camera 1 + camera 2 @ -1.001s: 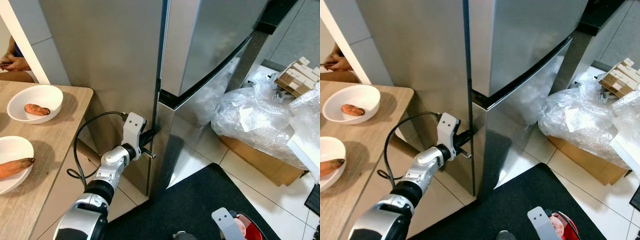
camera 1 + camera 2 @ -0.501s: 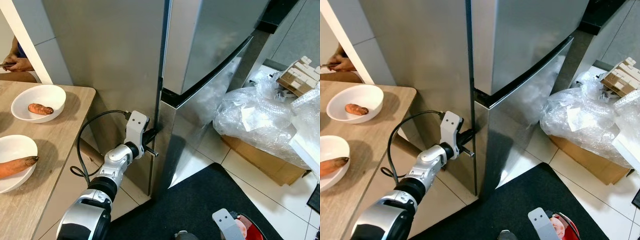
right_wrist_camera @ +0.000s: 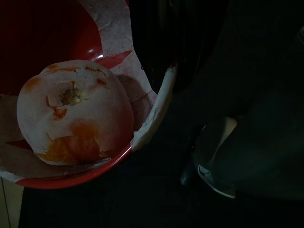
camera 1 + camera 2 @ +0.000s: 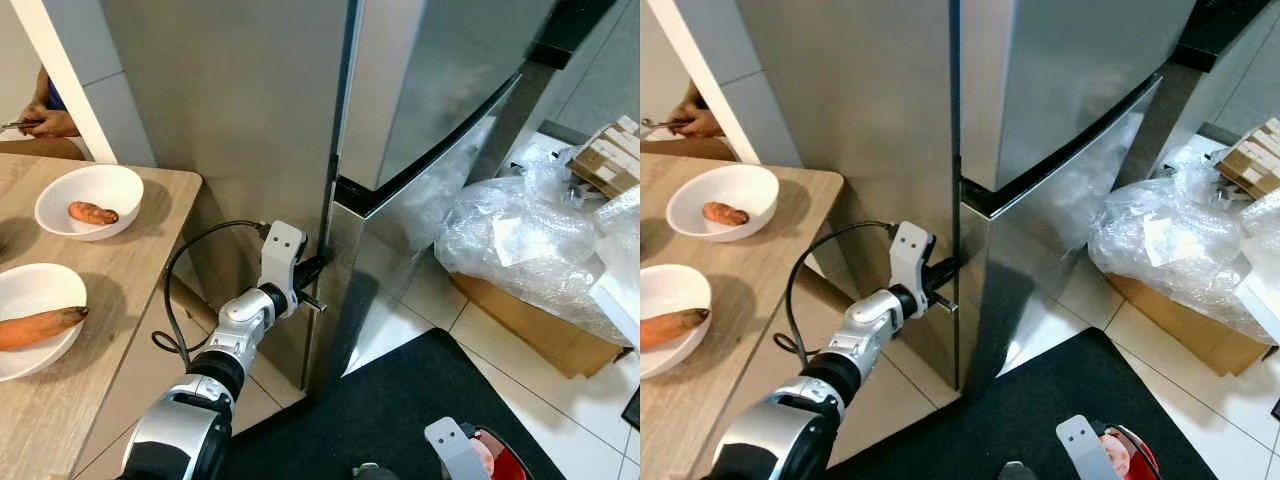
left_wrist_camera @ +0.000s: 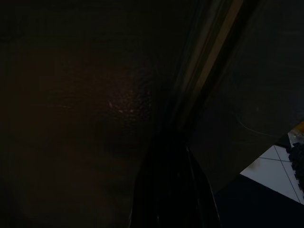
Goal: Restocking fridge
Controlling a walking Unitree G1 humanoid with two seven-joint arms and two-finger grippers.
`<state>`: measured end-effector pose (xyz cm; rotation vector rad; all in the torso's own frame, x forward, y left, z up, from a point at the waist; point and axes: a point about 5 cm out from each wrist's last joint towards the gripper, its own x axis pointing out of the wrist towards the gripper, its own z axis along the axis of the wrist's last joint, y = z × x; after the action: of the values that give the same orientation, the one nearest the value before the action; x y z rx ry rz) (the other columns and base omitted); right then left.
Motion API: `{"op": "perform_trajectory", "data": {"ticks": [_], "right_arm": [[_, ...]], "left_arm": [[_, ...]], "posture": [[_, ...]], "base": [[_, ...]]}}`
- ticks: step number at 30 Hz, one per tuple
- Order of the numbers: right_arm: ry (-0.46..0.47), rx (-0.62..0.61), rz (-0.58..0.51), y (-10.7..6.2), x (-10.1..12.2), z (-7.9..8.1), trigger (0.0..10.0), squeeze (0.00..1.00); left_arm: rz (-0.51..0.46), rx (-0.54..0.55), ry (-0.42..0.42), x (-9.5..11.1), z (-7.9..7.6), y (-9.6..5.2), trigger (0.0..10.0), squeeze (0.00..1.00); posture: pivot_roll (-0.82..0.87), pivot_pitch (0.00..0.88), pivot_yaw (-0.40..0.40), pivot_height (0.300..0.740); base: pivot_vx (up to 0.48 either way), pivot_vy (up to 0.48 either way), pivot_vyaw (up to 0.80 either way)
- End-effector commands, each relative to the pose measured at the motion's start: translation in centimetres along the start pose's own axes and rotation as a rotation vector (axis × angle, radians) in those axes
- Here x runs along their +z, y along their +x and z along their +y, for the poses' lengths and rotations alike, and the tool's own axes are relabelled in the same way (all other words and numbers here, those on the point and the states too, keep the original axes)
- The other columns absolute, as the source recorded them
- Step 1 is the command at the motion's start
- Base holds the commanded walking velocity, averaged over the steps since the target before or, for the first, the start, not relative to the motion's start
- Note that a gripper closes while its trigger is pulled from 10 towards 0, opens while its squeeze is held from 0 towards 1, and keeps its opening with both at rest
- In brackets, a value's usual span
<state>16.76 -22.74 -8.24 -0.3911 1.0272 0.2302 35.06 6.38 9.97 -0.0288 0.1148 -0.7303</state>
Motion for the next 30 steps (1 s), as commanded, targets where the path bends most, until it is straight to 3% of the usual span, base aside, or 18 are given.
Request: {"op": "perform_trajectory", "data": {"ticks": [1,30], "right_arm": [[0.011,-0.007,0.001,-0.1,-0.3,0.0,10.0,0.00],[0.008,-0.006,-0.016,-0.1,-0.1,0.0,10.0,0.00]], "left_arm": [[-0.040,-0.079,0.022,0.9,-1.9,1.3,10.0,0.00],[-0.054,-0.201,0.043,1.3,-5.0,2.6,10.0,0.00]], "posture": [[-0.21,0.144,-0.016,0.700],[-0.21,0.122,-0.011,0.700]], "base": [[0.000,0.000,0.00],[0.000,0.000,0.00]]}}
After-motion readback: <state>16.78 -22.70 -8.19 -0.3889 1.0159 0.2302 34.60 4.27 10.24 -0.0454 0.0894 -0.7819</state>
